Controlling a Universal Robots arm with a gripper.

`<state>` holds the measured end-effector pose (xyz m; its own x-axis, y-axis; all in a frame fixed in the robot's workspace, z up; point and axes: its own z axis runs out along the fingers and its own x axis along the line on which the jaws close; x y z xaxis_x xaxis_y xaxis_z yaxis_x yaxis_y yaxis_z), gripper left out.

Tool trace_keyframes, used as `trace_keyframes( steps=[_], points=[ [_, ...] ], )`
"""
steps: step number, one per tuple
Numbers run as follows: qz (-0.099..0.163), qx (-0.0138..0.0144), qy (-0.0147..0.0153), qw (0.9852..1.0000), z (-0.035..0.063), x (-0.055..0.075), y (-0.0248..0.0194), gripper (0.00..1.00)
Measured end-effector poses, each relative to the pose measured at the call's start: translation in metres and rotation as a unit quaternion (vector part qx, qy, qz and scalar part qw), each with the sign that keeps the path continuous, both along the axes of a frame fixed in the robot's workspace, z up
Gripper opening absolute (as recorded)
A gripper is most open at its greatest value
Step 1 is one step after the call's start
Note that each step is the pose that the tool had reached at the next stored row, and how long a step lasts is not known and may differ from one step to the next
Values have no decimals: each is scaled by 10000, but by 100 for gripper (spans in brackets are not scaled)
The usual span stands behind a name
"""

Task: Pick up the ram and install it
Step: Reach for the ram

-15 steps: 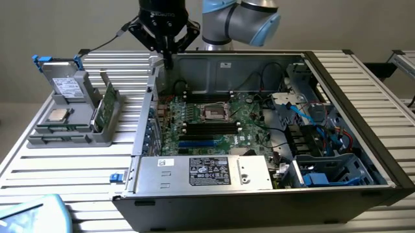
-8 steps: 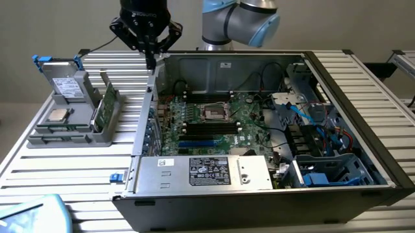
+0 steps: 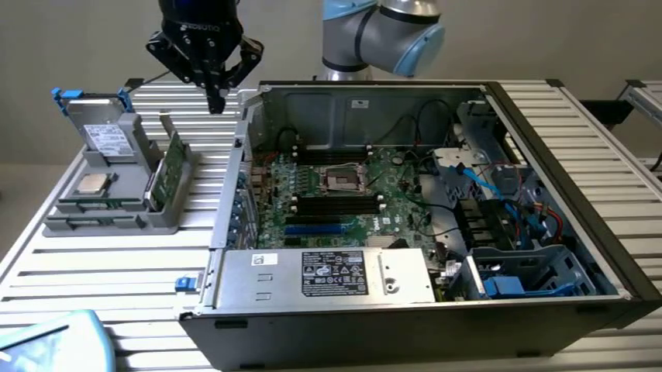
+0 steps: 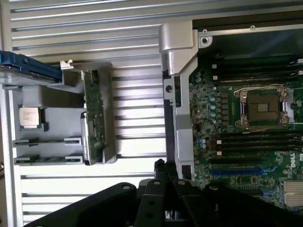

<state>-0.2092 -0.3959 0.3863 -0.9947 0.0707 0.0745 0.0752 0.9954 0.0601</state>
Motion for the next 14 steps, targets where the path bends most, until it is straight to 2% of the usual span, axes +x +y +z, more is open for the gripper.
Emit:
trace_keyframes(
  steps=[11,14],
  points=[
    [0,0,-2,10000,-86,-504,21,11],
    [0,1,-2,10000,-99,-642,39,11]
  ],
)
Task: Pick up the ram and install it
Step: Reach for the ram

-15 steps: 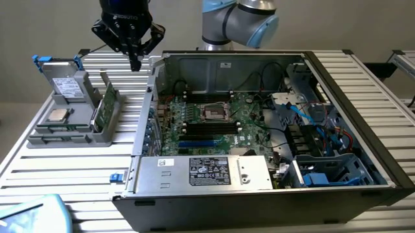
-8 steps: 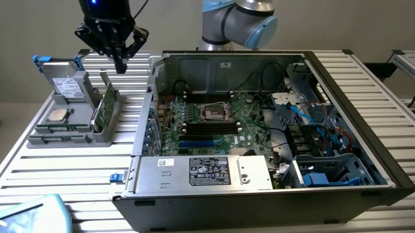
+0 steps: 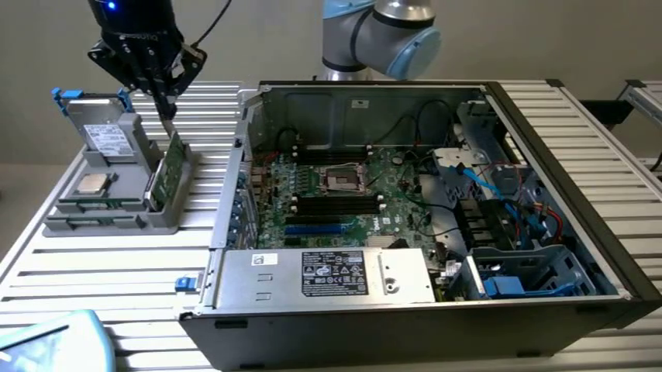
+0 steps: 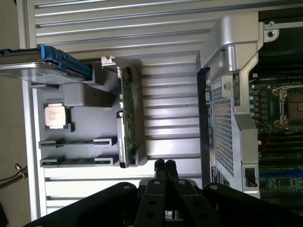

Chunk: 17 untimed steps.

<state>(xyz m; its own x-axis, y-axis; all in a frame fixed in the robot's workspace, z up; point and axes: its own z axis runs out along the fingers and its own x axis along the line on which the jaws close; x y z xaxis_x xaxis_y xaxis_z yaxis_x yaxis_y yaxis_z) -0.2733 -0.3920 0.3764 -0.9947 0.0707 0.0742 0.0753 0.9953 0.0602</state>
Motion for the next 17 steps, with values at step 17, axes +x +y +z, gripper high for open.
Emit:
trace_keyframes(
  steps=[17],
  points=[
    [1,0,0,10000,-36,-772,51,11]
  ],
)
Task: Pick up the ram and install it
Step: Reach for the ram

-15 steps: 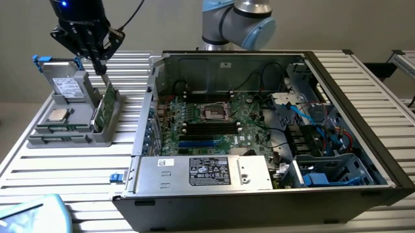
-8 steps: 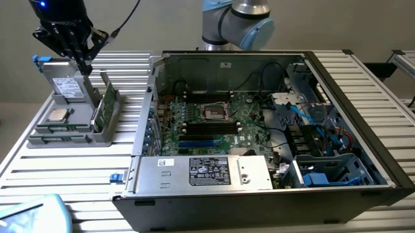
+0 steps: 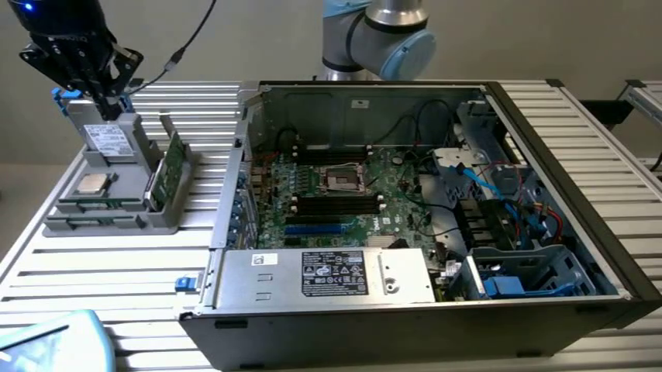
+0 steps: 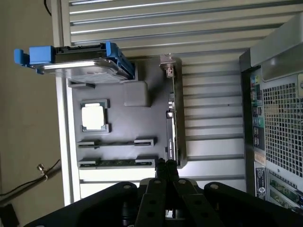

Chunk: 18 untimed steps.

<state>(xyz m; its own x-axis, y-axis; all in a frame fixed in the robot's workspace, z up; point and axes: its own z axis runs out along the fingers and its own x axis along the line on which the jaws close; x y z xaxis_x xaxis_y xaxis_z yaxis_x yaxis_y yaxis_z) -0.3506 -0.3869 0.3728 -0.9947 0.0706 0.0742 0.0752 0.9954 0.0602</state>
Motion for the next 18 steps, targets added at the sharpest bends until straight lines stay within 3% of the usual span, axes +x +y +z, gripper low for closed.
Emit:
trace_keyframes(
  steps=[13,18],
  points=[
    [12,0,0,10000,-66,-587,2,11],
    [69,0,-5,10000,-89,-664,-39,11]
  ],
)
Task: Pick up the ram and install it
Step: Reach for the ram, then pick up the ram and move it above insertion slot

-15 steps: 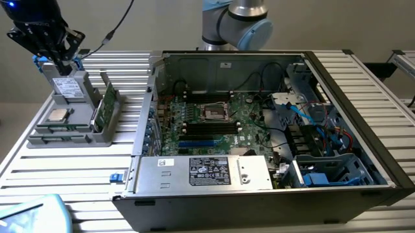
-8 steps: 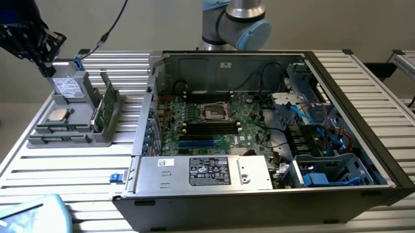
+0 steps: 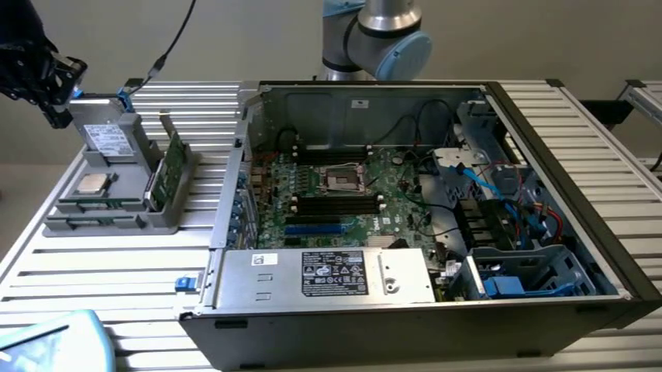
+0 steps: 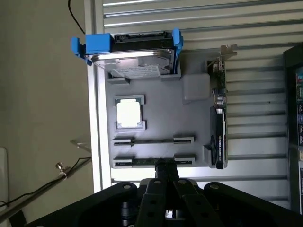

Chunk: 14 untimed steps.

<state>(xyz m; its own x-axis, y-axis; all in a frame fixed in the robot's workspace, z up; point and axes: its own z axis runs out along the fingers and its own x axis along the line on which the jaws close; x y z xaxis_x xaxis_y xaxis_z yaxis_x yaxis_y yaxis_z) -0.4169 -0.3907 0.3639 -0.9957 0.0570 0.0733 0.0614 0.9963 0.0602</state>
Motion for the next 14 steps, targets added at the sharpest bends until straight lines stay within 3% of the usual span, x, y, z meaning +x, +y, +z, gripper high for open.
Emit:
trace_keyframes(
  steps=[14],
  points=[
    [4,1,-2,10000,0,-4,-2,11]
  ],
)
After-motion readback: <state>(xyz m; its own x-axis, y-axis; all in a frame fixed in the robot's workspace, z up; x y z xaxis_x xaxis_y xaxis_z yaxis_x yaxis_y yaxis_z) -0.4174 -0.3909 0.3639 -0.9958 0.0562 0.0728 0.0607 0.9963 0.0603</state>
